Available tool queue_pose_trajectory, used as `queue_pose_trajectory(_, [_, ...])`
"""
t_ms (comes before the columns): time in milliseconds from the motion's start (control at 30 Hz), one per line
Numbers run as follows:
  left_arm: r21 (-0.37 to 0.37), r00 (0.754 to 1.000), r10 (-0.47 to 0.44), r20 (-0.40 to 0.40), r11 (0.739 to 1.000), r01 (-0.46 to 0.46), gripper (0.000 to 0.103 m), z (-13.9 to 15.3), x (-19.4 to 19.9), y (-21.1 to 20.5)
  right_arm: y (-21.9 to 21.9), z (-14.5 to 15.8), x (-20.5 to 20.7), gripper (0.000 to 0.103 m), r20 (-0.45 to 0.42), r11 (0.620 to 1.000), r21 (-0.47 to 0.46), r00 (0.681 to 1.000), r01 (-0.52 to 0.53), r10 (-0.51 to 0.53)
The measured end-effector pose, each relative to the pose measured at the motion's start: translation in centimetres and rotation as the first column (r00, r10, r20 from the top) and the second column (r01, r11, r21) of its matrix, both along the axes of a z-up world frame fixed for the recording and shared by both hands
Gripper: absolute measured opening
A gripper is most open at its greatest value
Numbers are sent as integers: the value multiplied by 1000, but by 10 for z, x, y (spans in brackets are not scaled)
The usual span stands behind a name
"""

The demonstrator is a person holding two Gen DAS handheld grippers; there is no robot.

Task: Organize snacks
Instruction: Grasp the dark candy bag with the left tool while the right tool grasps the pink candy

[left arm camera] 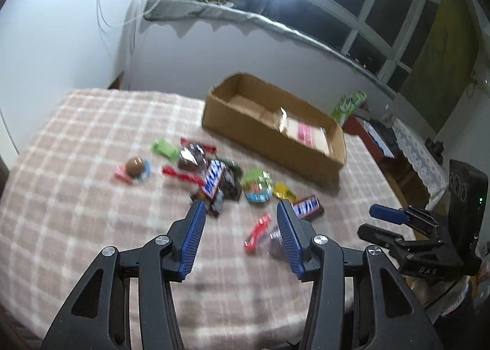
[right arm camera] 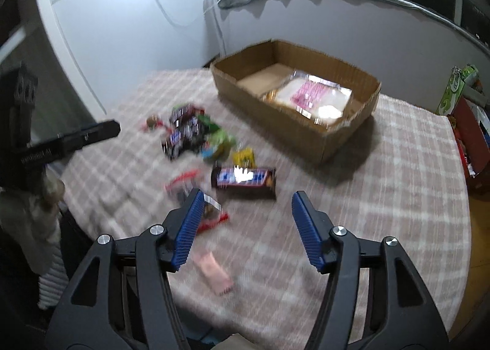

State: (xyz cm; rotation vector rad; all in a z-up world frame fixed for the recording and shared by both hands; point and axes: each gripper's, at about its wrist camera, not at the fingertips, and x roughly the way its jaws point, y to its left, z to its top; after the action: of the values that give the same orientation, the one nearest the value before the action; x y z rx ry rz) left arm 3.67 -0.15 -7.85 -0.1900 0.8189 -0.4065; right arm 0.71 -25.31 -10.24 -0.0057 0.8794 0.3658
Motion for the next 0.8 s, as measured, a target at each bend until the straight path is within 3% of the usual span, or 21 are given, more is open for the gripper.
queue_pose_trajectory(167, [-24,997,-43,-70,999,42,47,-23,-9,-14,10,-21,-19,62,-36,998,-56,999,-40,39])
queue_pose_trajectory(433, [-29,980,-128,-152,992,125,47,-46,-16,-42,22,-46,-32,62,-112,991,-65,987,-119,112])
queue_pose_trajectory(800, [-36,970,-123,-209,992,118,47,-58,-4,-54,41,-57,-30,55,-129,976,-111,976,-188,174])
